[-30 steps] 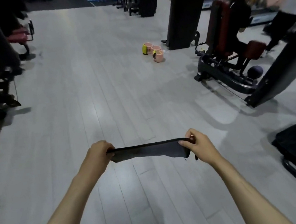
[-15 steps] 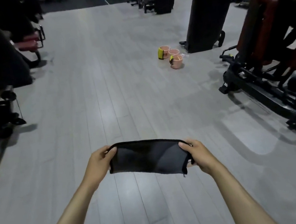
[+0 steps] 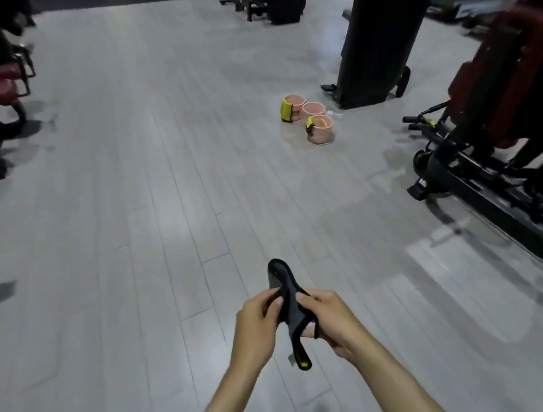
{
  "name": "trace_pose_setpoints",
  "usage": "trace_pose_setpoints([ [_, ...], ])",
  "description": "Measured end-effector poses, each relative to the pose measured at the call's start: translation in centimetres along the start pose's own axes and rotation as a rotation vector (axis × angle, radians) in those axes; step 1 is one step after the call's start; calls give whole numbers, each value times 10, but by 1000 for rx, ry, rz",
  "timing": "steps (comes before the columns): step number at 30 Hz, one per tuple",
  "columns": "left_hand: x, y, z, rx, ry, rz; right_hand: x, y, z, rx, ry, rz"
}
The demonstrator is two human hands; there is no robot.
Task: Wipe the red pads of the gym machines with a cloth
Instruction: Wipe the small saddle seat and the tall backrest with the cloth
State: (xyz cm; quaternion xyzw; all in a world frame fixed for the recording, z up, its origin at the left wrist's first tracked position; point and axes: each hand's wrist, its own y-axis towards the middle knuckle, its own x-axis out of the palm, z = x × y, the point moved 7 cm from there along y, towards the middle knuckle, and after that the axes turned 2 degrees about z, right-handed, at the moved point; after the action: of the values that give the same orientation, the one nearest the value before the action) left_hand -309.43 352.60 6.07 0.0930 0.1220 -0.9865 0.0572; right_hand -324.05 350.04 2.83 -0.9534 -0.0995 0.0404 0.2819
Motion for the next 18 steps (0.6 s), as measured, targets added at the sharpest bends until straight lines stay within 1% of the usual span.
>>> trace_pose_setpoints([
  [4,13,98,44,43,15,-41,0,68,-80,-81,125,57],
  [7,26,170,61,51,20,-238,-10,124,-128,-57,282,1],
  [8,28,197,67,71,28,-271,-14,146,-141,-47,296,-31],
  [9,28,226,71,88,27,-270,-19,169,-155,-44,286,-66],
  [13,15,345,95,117,-9,-125,-31,267,-211,3,249,-257],
  [15,9,401,110,117,-7,-90,-34,315,-243,31,241,-352],
  [18,-7,477,138,124,-11,-47,-30,389,-294,17,259,-488],
])
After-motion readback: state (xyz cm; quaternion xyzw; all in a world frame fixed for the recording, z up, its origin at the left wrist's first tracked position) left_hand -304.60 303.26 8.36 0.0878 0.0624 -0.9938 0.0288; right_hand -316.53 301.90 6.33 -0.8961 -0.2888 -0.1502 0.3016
